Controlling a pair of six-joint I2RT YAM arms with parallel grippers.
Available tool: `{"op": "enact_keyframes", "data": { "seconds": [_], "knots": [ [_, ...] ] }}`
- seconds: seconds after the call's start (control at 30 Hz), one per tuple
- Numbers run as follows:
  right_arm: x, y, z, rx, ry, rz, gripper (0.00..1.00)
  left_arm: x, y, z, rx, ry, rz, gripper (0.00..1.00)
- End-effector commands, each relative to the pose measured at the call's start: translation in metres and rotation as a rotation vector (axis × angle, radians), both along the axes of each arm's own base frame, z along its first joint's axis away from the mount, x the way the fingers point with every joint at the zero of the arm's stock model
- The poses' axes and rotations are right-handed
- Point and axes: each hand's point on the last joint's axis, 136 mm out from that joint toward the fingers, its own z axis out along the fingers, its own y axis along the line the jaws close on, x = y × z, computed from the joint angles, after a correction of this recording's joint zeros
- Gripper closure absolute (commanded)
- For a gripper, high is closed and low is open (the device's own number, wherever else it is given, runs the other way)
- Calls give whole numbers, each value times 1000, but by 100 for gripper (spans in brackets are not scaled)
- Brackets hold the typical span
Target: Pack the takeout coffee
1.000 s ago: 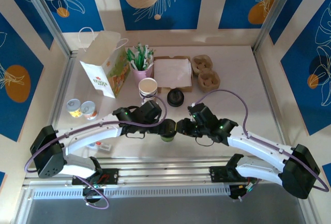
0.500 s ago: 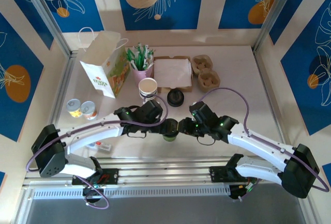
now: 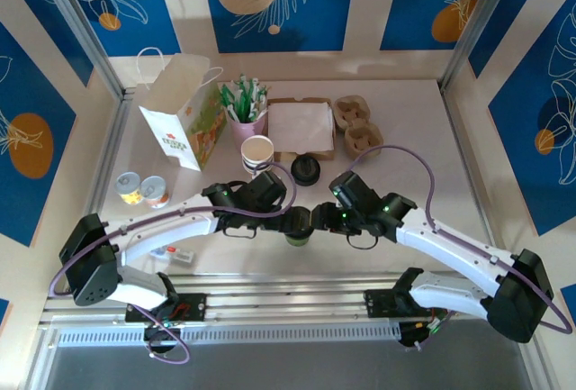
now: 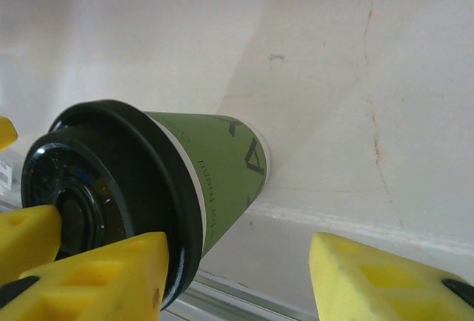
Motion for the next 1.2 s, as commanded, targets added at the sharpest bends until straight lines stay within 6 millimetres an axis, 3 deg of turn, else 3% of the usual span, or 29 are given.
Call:
{"op": "enact_keyframes", "data": {
  "seconds": [0.0, 0.17, 0.37, 0.6, 0.73, 0.83, 1.0, 1.17],
  "knots": [
    [5, -7, 16, -19, -36, 3, 40, -22, 39, -36, 206, 114, -25, 0],
    [9, -6, 32, -2, -68, 24, 33, -18, 36, -26, 190, 92, -28, 0],
    [9, -2, 43, 8, -91, 73, 22, -4, 18, 16, 117, 12, -56, 0],
    [7, 0, 47, 15, -85, 86, 21, 15, -4, 49, 28, -39, -86, 0],
    [4, 2, 48, 25, -84, 99, 21, 22, -2, 57, 8, -63, -74, 0],
    [-2, 11, 47, 32, -84, 150, 21, 23, 13, 57, -8, -61, -34, 0],
    [-14, 29, 47, -21, -127, 249, 20, 22, 58, 60, -68, -39, 62, 0],
    [-20, 43, 50, -73, -162, 317, 17, 24, 106, 83, -94, -85, 147, 0]
  ]
}}
